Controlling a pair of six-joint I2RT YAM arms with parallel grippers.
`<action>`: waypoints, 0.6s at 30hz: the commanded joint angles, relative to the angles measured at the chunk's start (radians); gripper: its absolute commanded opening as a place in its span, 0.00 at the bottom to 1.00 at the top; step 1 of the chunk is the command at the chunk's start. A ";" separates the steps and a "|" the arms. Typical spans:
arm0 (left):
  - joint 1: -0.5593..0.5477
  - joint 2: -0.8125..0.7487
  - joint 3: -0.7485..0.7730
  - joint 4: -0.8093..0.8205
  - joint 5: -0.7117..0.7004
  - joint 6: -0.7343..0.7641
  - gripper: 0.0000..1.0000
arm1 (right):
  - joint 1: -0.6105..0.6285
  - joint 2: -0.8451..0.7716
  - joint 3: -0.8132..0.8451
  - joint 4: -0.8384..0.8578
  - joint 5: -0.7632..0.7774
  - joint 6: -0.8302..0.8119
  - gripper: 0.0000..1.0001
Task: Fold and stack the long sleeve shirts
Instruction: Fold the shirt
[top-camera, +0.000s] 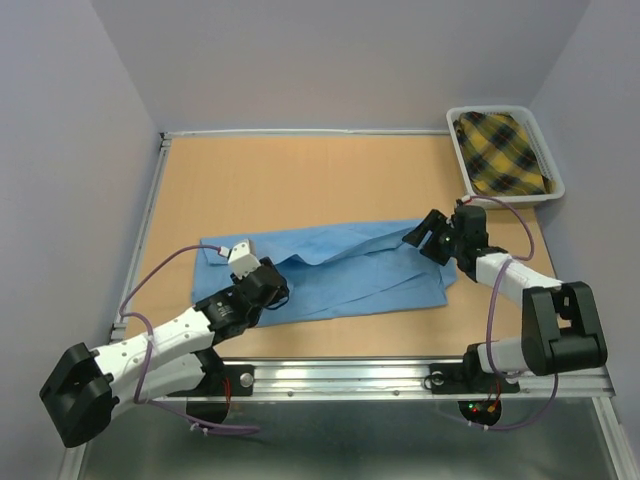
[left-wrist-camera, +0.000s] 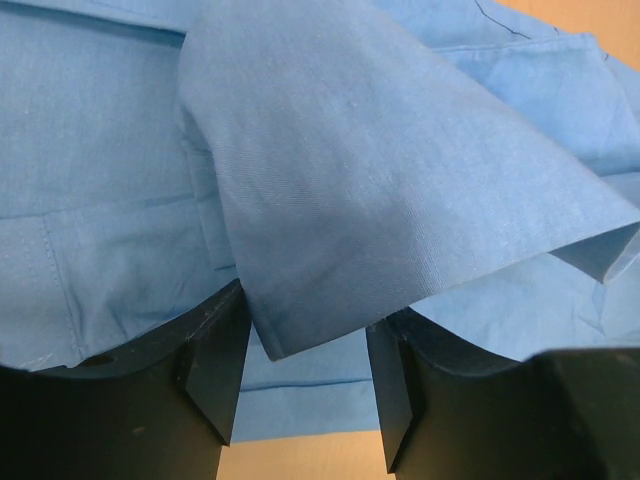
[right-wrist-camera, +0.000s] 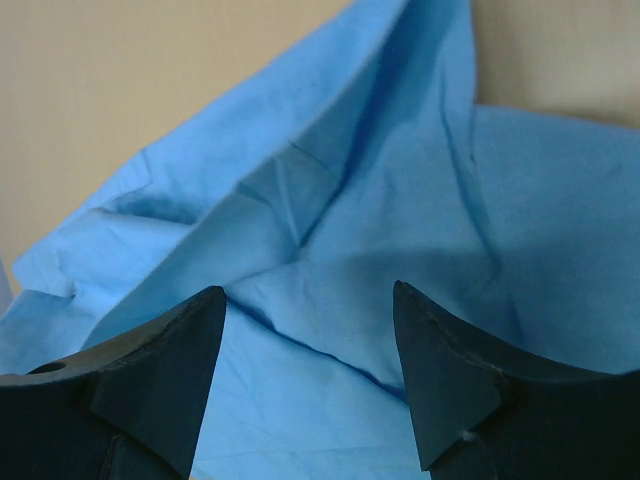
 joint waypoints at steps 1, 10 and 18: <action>0.015 0.043 0.053 0.081 -0.001 0.047 0.59 | 0.001 0.041 -0.054 0.105 0.063 0.077 0.73; 0.155 0.257 0.153 0.274 0.161 0.226 0.53 | -0.106 0.265 -0.010 0.234 0.108 0.109 0.72; 0.181 0.381 0.322 0.210 0.195 0.299 0.52 | -0.177 0.313 0.100 0.231 0.090 0.084 0.72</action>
